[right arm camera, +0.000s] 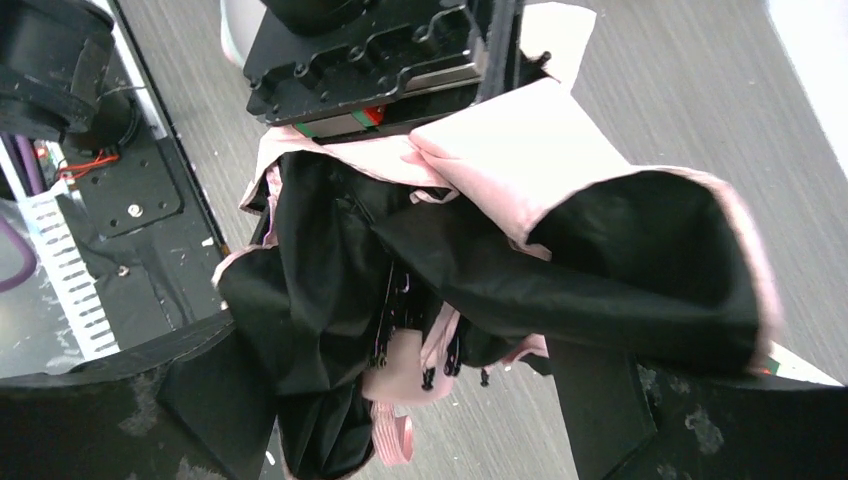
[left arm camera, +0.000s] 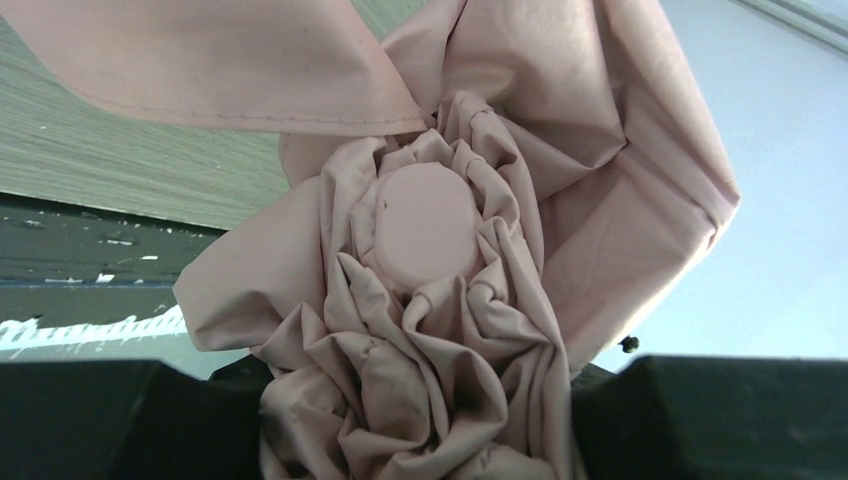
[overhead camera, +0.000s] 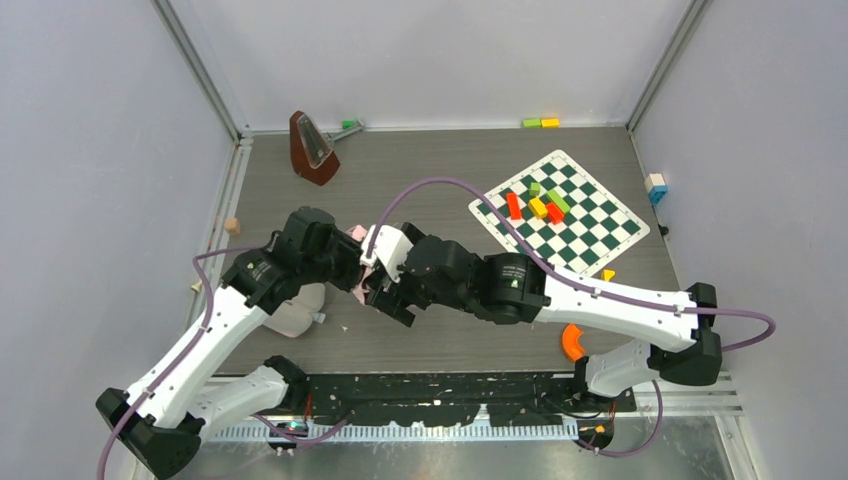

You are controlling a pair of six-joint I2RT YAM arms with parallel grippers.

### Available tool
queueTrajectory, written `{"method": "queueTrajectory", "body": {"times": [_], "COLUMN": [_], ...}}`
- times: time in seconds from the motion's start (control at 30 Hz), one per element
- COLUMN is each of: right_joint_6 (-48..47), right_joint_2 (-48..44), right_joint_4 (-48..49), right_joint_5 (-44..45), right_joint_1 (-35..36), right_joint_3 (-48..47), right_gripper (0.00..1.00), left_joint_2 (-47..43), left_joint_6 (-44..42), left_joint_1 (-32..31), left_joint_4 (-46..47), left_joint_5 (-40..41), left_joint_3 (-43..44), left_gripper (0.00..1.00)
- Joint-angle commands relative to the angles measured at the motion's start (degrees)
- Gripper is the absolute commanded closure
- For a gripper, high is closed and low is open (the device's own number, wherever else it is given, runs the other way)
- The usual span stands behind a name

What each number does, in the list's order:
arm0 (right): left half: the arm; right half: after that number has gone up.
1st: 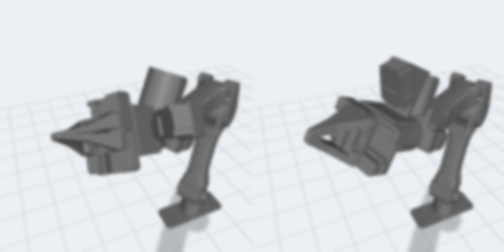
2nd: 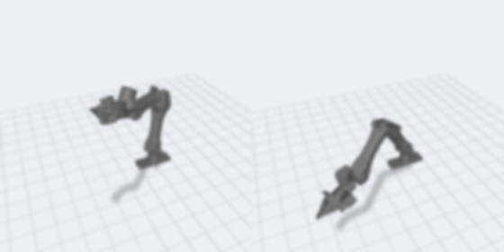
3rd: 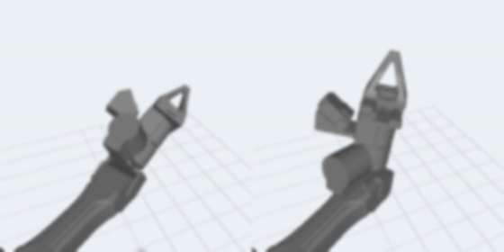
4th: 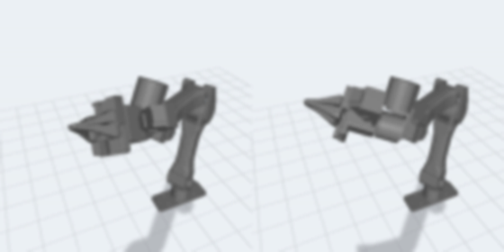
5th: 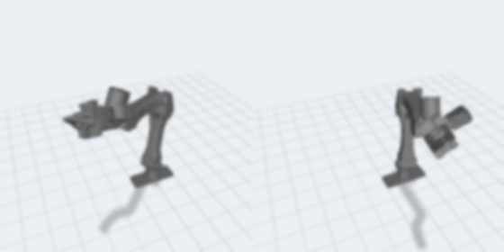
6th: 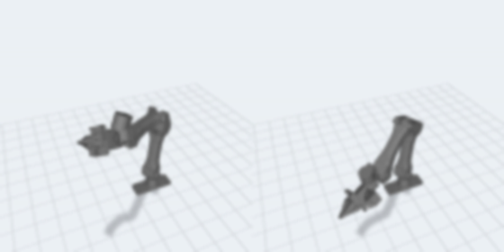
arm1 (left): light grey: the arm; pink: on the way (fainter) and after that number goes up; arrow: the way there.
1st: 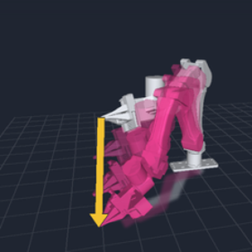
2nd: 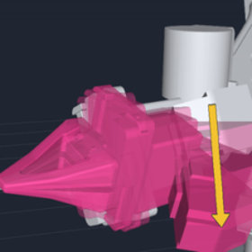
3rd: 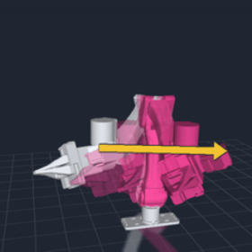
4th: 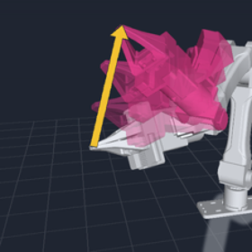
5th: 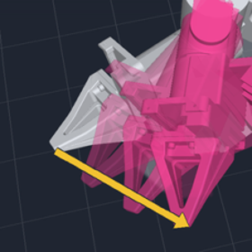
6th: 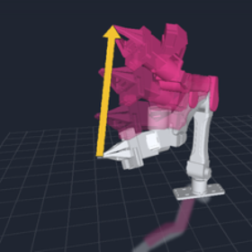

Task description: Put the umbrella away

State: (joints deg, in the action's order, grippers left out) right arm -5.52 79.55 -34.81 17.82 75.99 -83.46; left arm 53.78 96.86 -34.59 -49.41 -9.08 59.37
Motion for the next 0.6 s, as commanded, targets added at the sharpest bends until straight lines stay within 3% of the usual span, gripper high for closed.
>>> {"method": "queueTrajectory", "body": {"times": [0.0, 0.2, 0.57], "right_joint_6": [-0.1, 3.8, 2.5], "right_joint_2": [1.6, -2.1, 1.8], "right_joint_4": [-0.3, 3.7, -2.8], "right_joint_5": [-6.5, -13.7, 1.7], "right_joint_1": [-0.4, -2.3, -2.5], "right_joint_3": [0.1, 4.2, 0.2], "right_gripper": [0.05, 0.05, 0.03], "left_joint_2": [-0.7, -0.4, 0.4], "left_joint_6": [1.2, 0.9, 1.2], "left_joint_1": [-0.7, -0.7, -2.8], "left_joint_4": [2.5, 3.1, 2.6], "left_joint_5": [-2.7, -3.1, -2.5], "left_joint_3": [4.5, 4.3, 4.7], "left_gripper": [1.0, 1.0, 1.0]}}
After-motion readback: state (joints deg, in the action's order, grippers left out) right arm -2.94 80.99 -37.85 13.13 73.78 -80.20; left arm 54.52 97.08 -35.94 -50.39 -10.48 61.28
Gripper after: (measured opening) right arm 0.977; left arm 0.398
